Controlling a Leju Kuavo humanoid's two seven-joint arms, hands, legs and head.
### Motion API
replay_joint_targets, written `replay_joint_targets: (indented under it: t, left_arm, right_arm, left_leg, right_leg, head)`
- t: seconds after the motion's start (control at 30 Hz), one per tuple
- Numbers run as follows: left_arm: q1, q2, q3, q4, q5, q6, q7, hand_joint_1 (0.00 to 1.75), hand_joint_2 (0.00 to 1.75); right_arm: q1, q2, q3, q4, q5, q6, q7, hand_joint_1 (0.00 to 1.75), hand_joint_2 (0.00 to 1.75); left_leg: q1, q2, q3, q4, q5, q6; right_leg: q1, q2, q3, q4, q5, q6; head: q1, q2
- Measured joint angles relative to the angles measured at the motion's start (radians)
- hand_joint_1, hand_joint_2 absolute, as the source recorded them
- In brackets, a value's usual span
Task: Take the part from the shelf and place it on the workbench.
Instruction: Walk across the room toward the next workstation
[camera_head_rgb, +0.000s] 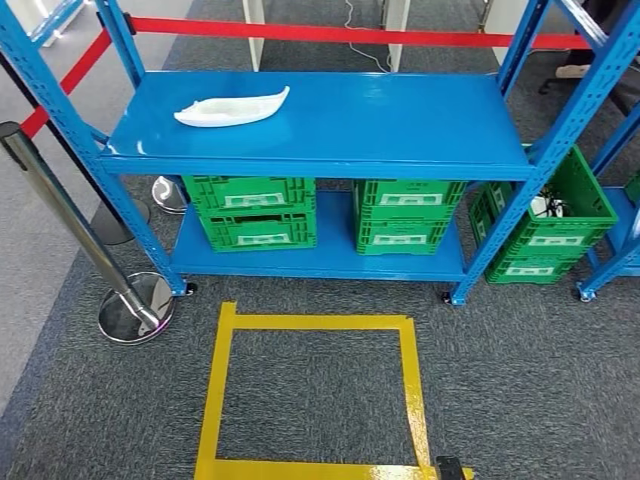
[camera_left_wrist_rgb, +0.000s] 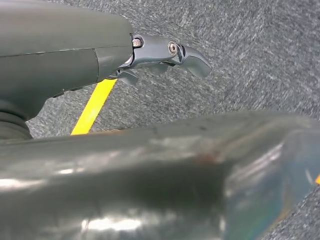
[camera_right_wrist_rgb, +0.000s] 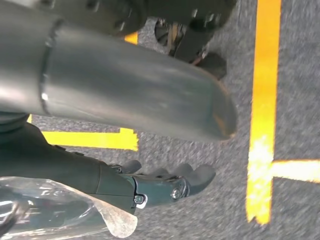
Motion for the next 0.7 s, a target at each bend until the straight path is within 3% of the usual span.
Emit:
replay_joint_targets:
  t: [0.07, 0.1, 0.13, 0.2, 0.23, 0.27, 0.3, 0.37, 0.43, 0.5, 0.57, 0.6, 0.7]
  left_arm:
    - [-0.001, 0.002, -0.001, 0.000, -0.001, -0.004, 0.003, 0.00, 0.00]
    - [-0.001, 0.003, -0.002, 0.000, -0.002, -0.006, 0.005, 0.00, 0.00]
    - [0.000, 0.003, -0.002, 0.000, -0.002, -0.007, 0.006, 0.00, 0.00]
    - [0.001, 0.005, -0.002, 0.000, -0.003, -0.009, 0.012, 0.00, 0.00]
    - [0.001, 0.006, -0.002, 0.000, -0.004, -0.009, 0.018, 0.00, 0.00]
    - [0.001, 0.007, -0.003, 0.001, -0.007, -0.009, 0.024, 0.00, 0.44]
    - [0.000, 0.008, -0.004, 0.001, -0.011, -0.006, 0.030, 0.00, 0.87]
    - [-0.003, 0.009, -0.007, 0.003, -0.018, 0.000, 0.039, 0.00, 1.75]
    - [-0.007, 0.010, -0.009, 0.005, -0.019, 0.005, 0.041, 0.00, 1.75]
    - [-0.008, 0.010, -0.012, 0.008, -0.019, 0.007, 0.040, 0.00, 1.75]
    - [-0.006, 0.013, -0.026, 0.009, -0.016, 0.003, 0.038, 0.00, 1.75]
    - [-0.004, 0.016, -0.040, 0.010, -0.011, -0.002, 0.039, 0.00, 1.75]
    - [0.000, 0.033, -0.098, 0.010, 0.023, -0.013, 0.049, 0.00, 1.75]
  right_arm:
    - [0.003, 0.000, -0.006, 0.000, -0.003, 0.003, 0.001, 0.00, 0.00]
    - [0.002, 0.000, -0.009, 0.000, -0.005, 0.005, 0.001, 0.00, 0.00]
    - [0.001, 0.000, -0.011, 0.000, -0.008, 0.007, 0.002, 0.00, 0.00]
    - [0.000, 0.000, -0.015, 0.000, -0.011, 0.012, 0.010, 0.00, 0.00]
    - [0.000, 0.000, -0.017, 0.000, -0.010, 0.014, 0.021, 0.00, 0.00]
    - [0.001, 0.000, -0.019, 0.000, -0.004, 0.015, 0.038, 0.00, 0.00]
    - [0.002, 0.000, -0.021, 0.000, 0.003, 0.016, 0.056, 0.00, 0.00]
    - [0.002, 0.000, -0.022, 0.000, 0.016, 0.022, 0.084, 0.00, 0.00]
    - [0.000, 0.000, -0.023, 0.000, 0.018, 0.031, 0.091, 0.00, 0.87]
    - [0.000, 0.000, -0.023, 0.000, 0.020, 0.038, 0.091, 0.00, 1.75]
    - [0.002, 0.000, -0.021, 0.000, 0.017, 0.043, 0.094, 0.00, 1.75]
    - [0.003, -0.001, -0.016, 0.000, 0.009, 0.045, 0.098, 0.00, 1.75]
    - [0.014, -0.006, 0.015, 0.000, -0.035, 0.053, 0.108, 0.00, 1.75]
  left_leg:
    - [0.003, -0.015, -0.003, 0.020, -0.019, -0.011]
    - [0.007, -0.032, -0.016, 0.057, -0.043, -0.019]
    - [0.012, -0.049, -0.038, 0.112, -0.073, -0.025]
    - [0.018, -0.060, -0.093, 0.235, -0.123, -0.034]
    - [0.019, -0.061, -0.109, 0.265, -0.125, -0.036]
    - [0.021, -0.061, -0.110, 0.261, -0.108, -0.037]
    - [0.022, -0.062, -0.093, 0.219, -0.073, -0.036]
    - [0.023, -0.066, -0.036, 0.086, -0.003, -0.032]
    - [0.020, -0.073, -0.002, 0.003, 0.018, -0.025]
    - [0.017, -0.074, 0.000, -0.012, 0.017, -0.014]
    - [0.019, -0.072, 0.001, -0.022, 0.025, 0.001]
    - [0.021, -0.070, 0.002, -0.026, 0.029, 0.008]
    - [0.020, -0.064, -0.001, -0.029, 0.031, 0.016]
  right_leg:
    - [-0.007, 0.021, 0.003, -0.008, 0.006, -0.009]
    - [-0.010, 0.031, 0.006, -0.012, 0.009, -0.013]
    - [-0.012, 0.042, 0.008, -0.013, 0.010, -0.015]
    - [-0.013, 0.063, 0.011, -0.014, 0.010, -0.016]
    - [-0.013, 0.071, 0.013, -0.013, 0.009, -0.016]
    - [-0.013, 0.077, 0.015, -0.013, 0.009, -0.016]
    - [-0.013, 0.083, 0.017, -0.013, 0.008, -0.016]
    - [-0.012, 0.091, 0.021, -0.013, 0.006, -0.012]
    - [-0.011, 0.094, 0.019, -0.014, 0.006, -0.001]
    - [-0.012, 0.095, 0.018, -0.019, 0.009, 0.012]
    - [-0.013, 0.089, 0.010, -0.011, -0.001, 0.022]
    - [-0.013, 0.083, -0.003, 0.016, -0.021, 0.025]
    - [-0.014, 0.070, -0.082, 0.189, -0.108, 0.030]
  head:
    - [-0.002, 0.000]
    - [-0.004, 0.000]
    - [-0.005, 0.000]
    - [-0.006, 0.000]
    - [-0.005, 0.000]
    - [-0.005, 0.000]
    - [-0.005, 0.000]
    - [-0.005, 0.000]
    - [-0.004, 0.000]
    - [-0.003, 0.000]
    - [-0.002, 0.000]
    - [0.000, 0.000]
    - [0.008, 0.000]
